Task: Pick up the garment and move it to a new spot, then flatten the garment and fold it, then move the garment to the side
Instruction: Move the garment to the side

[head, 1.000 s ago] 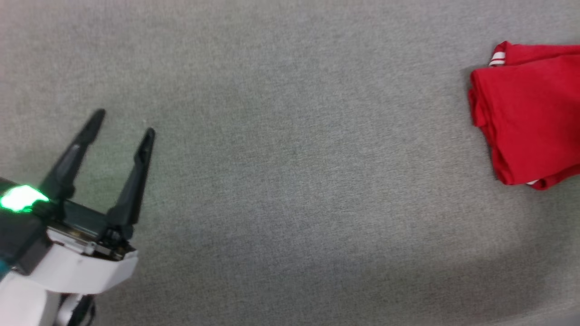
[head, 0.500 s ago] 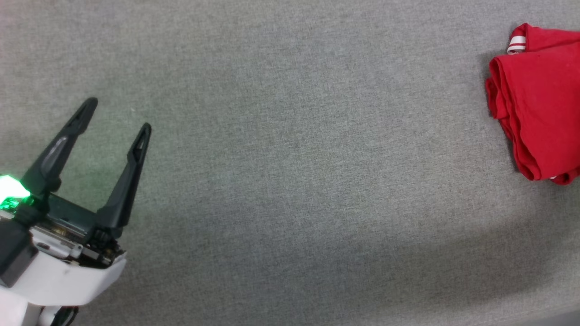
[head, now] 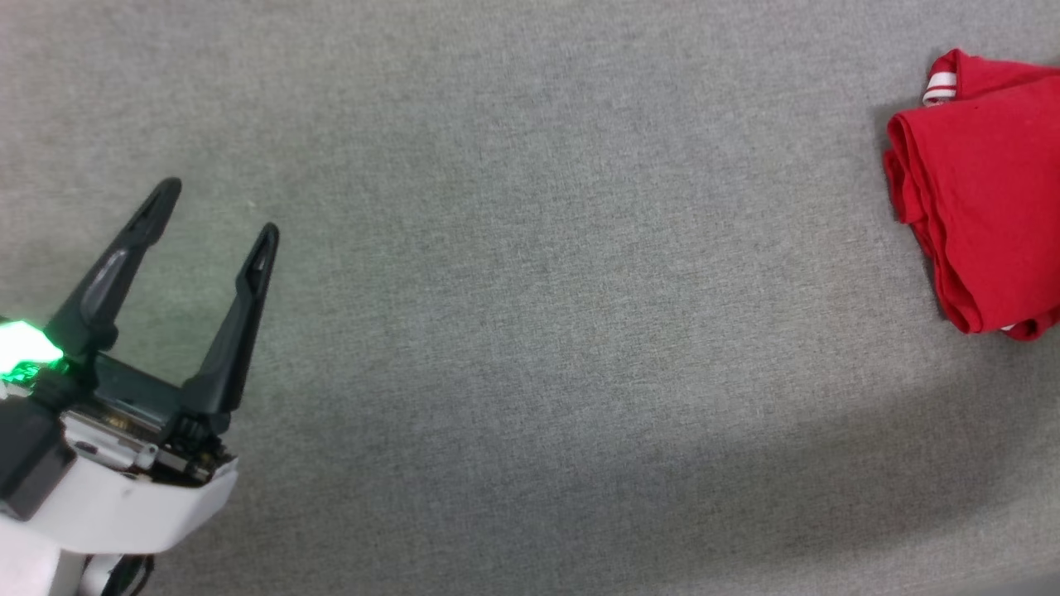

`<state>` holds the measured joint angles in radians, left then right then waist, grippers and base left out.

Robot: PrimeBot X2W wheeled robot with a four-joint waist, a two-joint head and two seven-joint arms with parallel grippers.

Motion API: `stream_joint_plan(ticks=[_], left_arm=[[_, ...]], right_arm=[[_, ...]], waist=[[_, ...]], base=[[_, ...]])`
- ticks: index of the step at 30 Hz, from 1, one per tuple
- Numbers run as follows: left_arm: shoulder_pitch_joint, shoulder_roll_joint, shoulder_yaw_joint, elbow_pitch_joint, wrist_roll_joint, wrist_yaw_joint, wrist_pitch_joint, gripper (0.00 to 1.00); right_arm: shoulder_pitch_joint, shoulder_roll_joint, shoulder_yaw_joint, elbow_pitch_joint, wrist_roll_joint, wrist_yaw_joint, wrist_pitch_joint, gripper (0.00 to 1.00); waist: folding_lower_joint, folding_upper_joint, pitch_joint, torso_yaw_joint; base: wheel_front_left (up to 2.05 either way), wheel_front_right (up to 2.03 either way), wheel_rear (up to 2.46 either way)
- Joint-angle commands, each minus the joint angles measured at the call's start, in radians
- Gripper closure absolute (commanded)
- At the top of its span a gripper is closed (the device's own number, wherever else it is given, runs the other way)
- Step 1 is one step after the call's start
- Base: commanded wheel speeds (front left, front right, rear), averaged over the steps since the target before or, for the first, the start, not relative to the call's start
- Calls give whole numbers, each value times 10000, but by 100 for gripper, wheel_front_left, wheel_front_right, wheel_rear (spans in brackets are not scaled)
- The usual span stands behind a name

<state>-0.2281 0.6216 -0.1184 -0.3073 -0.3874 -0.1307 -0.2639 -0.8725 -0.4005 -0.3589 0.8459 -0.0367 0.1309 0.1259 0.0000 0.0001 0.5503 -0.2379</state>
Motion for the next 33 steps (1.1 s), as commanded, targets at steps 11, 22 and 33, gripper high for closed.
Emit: stream_joint_plan(ticks=[11,22,33], left_arm=[[210,-1100,43,1223,-157,7,10,0],[995,-2084,615,3048,43,7,10,0],[1617,-2866,1307,4679,223,7,10,0]], right_arm=[[593,-240,1888,-635,801,-5,-669,0],[2503,767,3975,-2667,2360,-7,-1115,0],[4685,1471,4527,-3816,3161,-7,-1862,0]], waist=[[0,-1,-1574,642],[0,-1,-3234,1369],[0,-1,-4500,2253]], base=[[0,0,0],[0,0,0],[0,0,0]])
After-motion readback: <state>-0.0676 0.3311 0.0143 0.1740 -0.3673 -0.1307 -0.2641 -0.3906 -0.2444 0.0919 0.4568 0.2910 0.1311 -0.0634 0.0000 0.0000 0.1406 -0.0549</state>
